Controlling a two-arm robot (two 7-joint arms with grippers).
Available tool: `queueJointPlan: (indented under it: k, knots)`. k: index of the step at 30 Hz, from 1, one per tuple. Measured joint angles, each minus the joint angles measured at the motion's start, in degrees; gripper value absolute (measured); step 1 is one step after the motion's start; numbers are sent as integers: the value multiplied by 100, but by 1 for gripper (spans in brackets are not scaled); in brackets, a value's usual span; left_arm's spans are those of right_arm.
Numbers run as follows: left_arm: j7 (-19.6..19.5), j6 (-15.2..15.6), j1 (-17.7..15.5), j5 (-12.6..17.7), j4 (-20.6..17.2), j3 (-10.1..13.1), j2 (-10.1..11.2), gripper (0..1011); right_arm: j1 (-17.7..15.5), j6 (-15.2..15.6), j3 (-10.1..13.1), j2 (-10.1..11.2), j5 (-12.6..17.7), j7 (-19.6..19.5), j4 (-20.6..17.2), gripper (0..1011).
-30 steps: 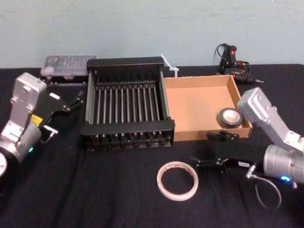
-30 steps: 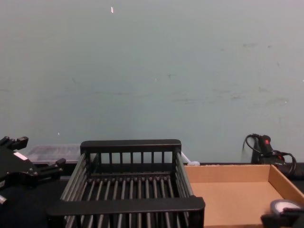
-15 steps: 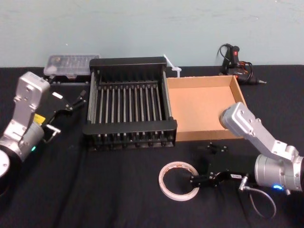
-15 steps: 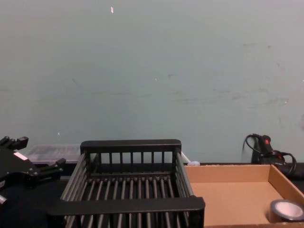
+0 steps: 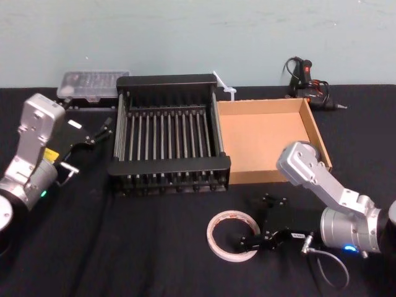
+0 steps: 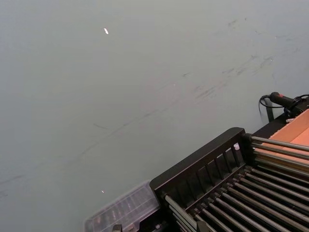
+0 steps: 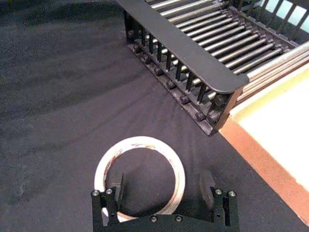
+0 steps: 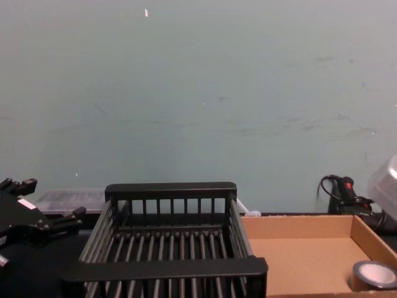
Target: Pick up the white tape and place it into the black box , Pick up the silver tape and place it into the brown box.
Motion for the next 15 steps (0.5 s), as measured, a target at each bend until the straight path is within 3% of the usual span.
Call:
queueJointPlan:
  k: [15]
  knots:
    - [0,0,0,0,0,0,0,1001,61,84,-69,-145,-59,-62,161,1002]
